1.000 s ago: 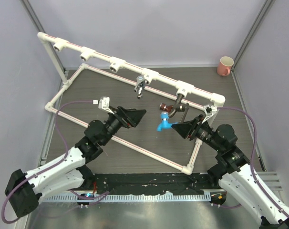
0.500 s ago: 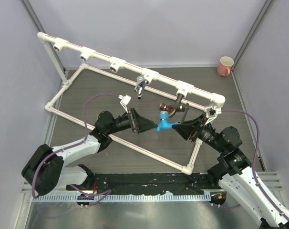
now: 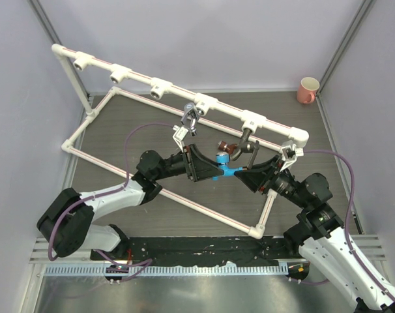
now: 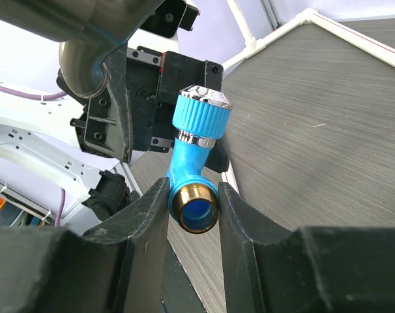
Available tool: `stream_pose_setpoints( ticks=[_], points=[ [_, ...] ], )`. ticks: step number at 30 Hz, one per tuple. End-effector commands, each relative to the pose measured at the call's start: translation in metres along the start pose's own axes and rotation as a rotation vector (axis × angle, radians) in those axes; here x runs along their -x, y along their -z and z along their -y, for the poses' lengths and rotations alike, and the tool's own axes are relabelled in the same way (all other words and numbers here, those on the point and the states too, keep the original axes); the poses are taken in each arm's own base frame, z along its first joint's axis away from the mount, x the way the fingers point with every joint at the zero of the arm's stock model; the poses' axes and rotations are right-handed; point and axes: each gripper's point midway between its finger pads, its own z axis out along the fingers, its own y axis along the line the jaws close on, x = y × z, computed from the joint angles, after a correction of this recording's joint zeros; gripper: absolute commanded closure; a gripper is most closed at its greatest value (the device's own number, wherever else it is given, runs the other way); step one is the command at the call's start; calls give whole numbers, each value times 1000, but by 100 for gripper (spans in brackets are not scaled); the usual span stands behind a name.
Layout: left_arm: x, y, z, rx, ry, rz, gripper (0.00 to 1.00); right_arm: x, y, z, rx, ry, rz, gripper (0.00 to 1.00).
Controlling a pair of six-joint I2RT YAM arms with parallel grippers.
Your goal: Install the water faucets
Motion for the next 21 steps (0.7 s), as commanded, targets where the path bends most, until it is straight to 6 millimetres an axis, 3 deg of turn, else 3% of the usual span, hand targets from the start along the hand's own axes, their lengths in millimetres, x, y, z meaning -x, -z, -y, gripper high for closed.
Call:
stream_pose_setpoints(
  ticks=[1,8,18,21],
  points=[
    [3,-8,22,-80,-72,2,30,21,-2,-16,60,54,63,99],
    [0,-7,22,-77,-86,5,56,18,-3,-16,68,48,56,99],
    [-10,-6,24,-80,-97,-4,67,16,-3,-15,71,36,56,99],
    [-11,-4,26,-81,-114,2,87,16,-2,-15,70,35,58,99]
  ],
)
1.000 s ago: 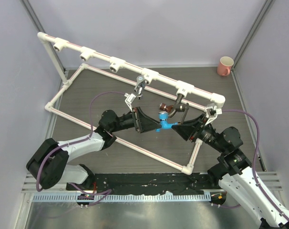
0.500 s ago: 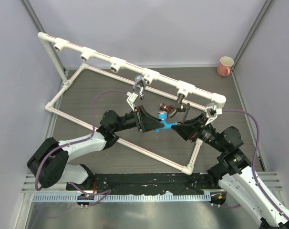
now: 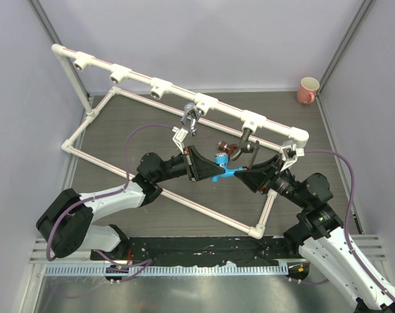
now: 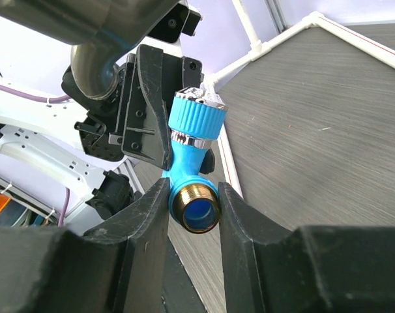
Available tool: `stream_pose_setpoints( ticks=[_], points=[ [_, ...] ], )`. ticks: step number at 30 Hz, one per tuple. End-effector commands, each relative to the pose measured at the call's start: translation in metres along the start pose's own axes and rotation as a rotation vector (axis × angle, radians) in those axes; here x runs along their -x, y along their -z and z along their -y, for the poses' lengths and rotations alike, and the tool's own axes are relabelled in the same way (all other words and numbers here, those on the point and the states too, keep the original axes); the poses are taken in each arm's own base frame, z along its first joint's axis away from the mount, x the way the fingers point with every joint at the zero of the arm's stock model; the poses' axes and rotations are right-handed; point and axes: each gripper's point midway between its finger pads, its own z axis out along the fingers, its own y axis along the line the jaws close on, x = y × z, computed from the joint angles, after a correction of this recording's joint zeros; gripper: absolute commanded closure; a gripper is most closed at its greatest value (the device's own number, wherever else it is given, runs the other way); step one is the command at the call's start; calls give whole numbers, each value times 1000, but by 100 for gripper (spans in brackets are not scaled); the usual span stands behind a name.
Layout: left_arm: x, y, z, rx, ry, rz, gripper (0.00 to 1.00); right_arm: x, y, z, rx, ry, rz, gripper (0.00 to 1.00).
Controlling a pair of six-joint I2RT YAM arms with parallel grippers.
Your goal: Install the water faucets
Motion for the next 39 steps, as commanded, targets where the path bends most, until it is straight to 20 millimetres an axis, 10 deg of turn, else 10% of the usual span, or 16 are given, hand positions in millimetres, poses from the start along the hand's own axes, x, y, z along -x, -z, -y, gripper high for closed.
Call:
stream_pose_setpoints(
  ticks=[1,16,26,39],
  points=[
    [-8,2,28,-97,-100,-20,100,14,-2,-10,44,30,52,99],
    [8,63,-17,298,-322,153,100,27,8,6,-118,181,-9,32],
    [62,157,-31,725,-475,296,100,48,50,11,-355,348,-254,21],
    [128,182,-13,910,-577,272,100,121,59,-12,-481,442,-309,21]
  ],
)
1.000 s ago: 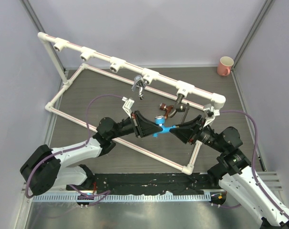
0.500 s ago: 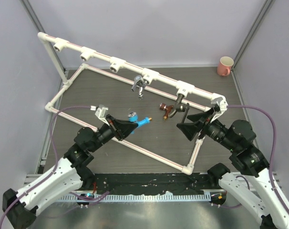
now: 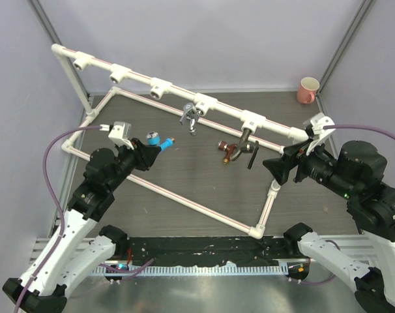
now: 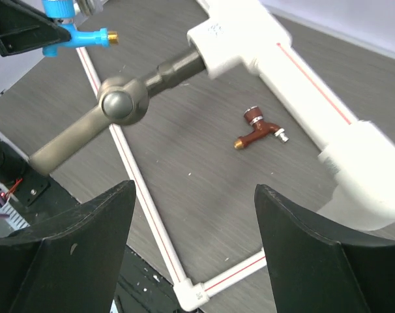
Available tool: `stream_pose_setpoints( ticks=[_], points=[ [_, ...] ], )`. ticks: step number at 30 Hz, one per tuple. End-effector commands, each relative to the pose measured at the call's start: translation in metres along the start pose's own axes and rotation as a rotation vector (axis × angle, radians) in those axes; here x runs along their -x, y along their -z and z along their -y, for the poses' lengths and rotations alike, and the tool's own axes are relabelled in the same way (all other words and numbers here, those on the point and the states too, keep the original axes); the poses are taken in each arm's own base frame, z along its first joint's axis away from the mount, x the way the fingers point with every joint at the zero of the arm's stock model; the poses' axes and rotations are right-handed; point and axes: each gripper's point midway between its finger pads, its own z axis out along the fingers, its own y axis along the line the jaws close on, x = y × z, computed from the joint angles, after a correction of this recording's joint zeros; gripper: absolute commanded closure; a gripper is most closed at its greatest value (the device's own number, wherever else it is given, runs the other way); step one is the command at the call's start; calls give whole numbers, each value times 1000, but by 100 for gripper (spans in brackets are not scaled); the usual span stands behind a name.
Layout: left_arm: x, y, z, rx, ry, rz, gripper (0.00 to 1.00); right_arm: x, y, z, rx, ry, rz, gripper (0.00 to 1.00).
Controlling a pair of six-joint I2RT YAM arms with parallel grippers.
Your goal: Install the water faucets
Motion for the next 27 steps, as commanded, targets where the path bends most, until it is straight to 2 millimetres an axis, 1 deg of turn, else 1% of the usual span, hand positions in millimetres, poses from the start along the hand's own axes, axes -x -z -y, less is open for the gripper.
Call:
stream_pose_setpoints(
  ticks=[1,2,3,4,6,7,8,9,10,11,12,13,14,15,16,17,18,19,20,22,24,25,27],
  points=[
    [26,5,-8,24,-61,9,100,28,7,14,-88,32,20,21],
    [32,4,-8,24,-63,10,100,35,8,17,-109,33,32,21],
    [32,4,-11,31,-64,-4,100,42,8,18,-116,34,45,21],
    [36,4,-14,32,-67,-4,100,55,8,18,-123,36,68,21],
    [41,2,-16,28,-65,-3,100,72,1,20,-132,41,99,21],
    [46,2,-19,32,-60,9,100,86,1,20,-134,45,133,20],
    [50,2,-17,18,-57,15,100,92,-18,21,-128,52,112,20],
    [53,1,-17,16,-54,19,100,100,-26,16,-92,59,113,21],
    [56,1,-19,21,-52,27,100,116,-27,10,-66,64,145,21],
    [59,2,-18,12,-54,33,100,121,-56,10,-44,62,117,21],
    [62,3,-18,14,-59,42,100,126,-66,2,12,64,114,21],
    [65,5,-20,23,-63,53,100,142,-72,-1,32,95,138,21],
    [69,7,-20,26,-81,63,100,144,-84,-1,43,99,121,21],
    [70,9,-21,35,-88,66,100,135,-117,2,60,112,53,22],
    [73,12,-20,38,-97,77,100,149,-118,0,74,132,75,22],
    [80,15,-17,36,-110,93,100,143,-125,-1,90,141,34,22],
    [82,16,-18,43,-125,95,100,133,-147,3,106,176,-20,22],
    [86,18,-17,45,-135,105,100,138,-147,-1,129,202,-16,22],
    [94,20,-13,42,-145,124,100,128,-153,2,129,220,-56,22],
    [107,22,-11,47,-166,153,100,121,-165,10,120,258,-87,21],
    [113,17,-11,54,-173,157,100,110,-168,9,152,285,-125,22],
    [122,17,-9,57,-183,174,100,104,-172,9,168,308,-148,22],
    [128,11,-11,60,-186,175,100,92,-173,4,214,320,-185,25]
  ],
)
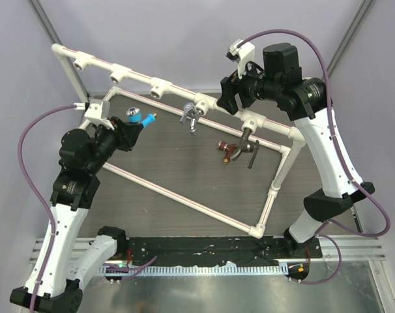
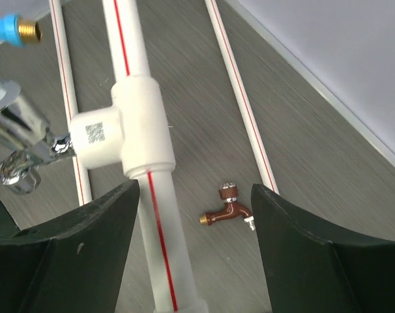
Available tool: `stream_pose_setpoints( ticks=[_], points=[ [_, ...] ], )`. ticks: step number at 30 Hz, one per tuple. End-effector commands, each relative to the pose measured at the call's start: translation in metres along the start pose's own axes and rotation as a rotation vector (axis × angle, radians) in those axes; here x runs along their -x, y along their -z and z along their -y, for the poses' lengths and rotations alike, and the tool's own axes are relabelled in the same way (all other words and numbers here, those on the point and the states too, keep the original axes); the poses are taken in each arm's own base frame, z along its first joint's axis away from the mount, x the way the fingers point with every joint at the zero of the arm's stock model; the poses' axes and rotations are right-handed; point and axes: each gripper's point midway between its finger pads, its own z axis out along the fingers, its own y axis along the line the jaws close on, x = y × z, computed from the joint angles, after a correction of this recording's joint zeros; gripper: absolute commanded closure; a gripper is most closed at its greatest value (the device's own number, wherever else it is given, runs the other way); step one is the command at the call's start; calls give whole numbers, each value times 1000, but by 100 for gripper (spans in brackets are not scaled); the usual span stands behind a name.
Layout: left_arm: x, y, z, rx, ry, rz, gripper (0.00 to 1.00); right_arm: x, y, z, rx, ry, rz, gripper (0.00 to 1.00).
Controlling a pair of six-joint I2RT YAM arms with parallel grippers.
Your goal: Install the water faucets
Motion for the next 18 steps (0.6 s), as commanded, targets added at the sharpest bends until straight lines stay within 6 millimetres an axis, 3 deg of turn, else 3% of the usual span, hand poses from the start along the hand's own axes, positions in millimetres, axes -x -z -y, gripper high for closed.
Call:
stream_pose_setpoints(
  ticks=[1,13,18],
  points=[
    [41,-6,4,-7,-59,98,100,-17,22,-18,97,128,-56,27],
    [58,-33,7,-43,-70,116,100,-32,18,-23,144,161,-78,38],
    [64,-37,7,-41,-88,137,100,-36,10,-23,154,149,-92,60]
  ],
)
